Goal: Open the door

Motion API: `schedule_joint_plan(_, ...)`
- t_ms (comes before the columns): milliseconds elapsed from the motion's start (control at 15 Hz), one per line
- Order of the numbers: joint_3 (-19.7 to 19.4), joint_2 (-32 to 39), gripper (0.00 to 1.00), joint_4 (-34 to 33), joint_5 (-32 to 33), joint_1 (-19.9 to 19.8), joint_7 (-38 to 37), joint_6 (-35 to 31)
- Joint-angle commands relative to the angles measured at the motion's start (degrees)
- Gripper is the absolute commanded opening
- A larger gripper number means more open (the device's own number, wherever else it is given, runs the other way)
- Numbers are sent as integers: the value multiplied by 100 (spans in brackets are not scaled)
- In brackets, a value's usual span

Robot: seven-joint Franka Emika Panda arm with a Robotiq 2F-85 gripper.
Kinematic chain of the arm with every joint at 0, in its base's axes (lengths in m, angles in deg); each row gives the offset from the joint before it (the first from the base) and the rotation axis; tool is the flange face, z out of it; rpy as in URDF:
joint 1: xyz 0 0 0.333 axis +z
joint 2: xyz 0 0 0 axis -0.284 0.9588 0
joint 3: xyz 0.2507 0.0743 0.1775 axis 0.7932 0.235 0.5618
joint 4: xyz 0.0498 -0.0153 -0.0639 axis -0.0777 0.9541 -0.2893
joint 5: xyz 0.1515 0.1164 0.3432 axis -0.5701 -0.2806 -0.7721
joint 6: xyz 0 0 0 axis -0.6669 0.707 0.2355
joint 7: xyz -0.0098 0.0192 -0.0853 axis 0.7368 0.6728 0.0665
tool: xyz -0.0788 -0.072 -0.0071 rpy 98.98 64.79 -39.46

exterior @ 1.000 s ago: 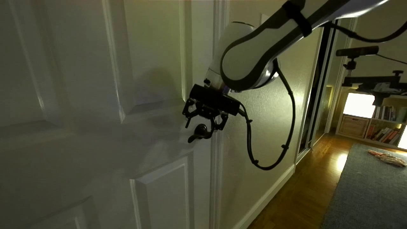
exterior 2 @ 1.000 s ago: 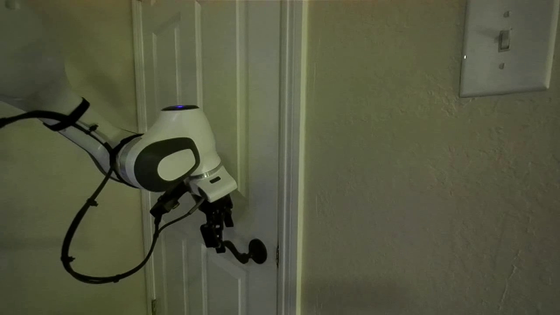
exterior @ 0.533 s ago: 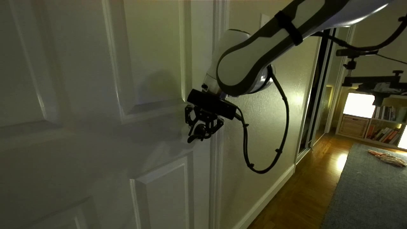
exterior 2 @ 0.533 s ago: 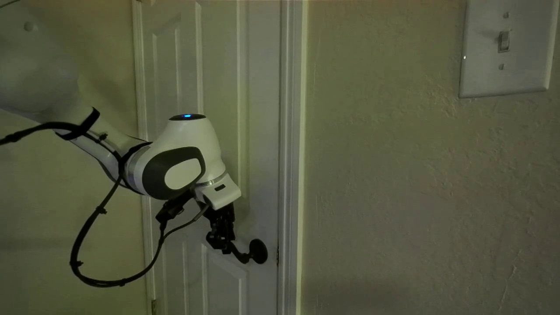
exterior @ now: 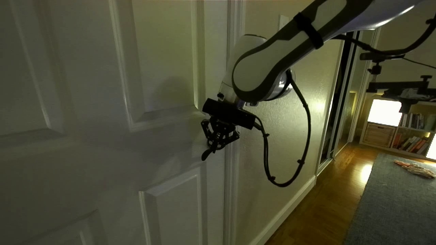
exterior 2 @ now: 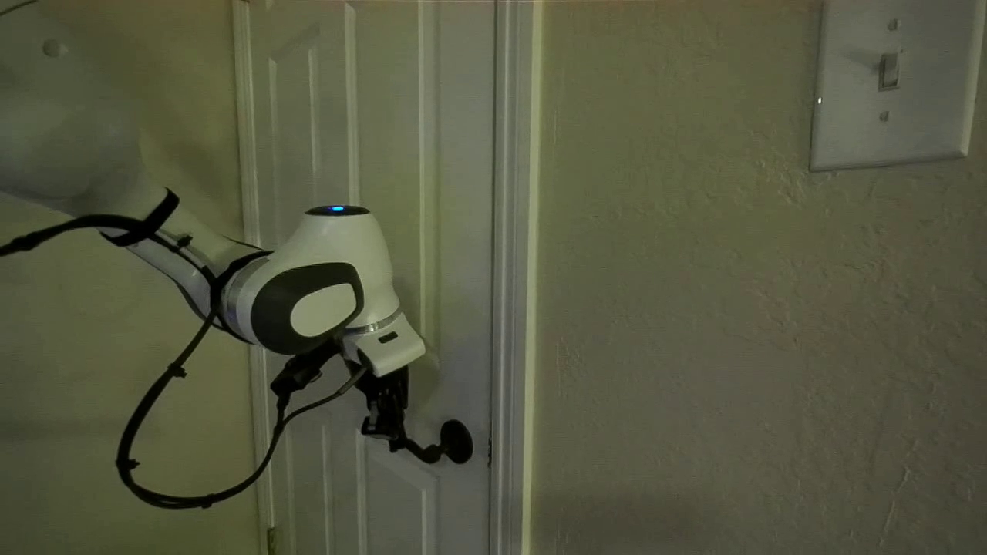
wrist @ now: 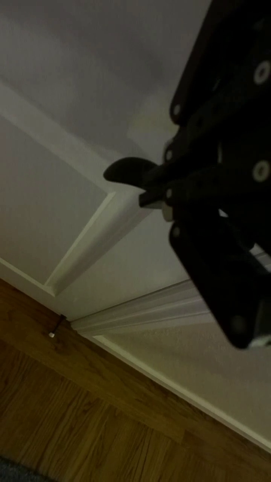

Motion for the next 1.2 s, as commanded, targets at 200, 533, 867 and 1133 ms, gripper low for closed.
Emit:
schedule_joint_plan(200, 2, 66, 20, -166, -17, -34, 285, 109)
schedule_joint_plan(533, -21, 195, 52, -545, 46, -1, 391, 413)
schedule_joint_plan(867, -51, 506, 85, -1065, 92, 14, 430, 813)
schedule_joint_plan(1133, -73, 699, 49, -1238, 99, 17, 411, 970)
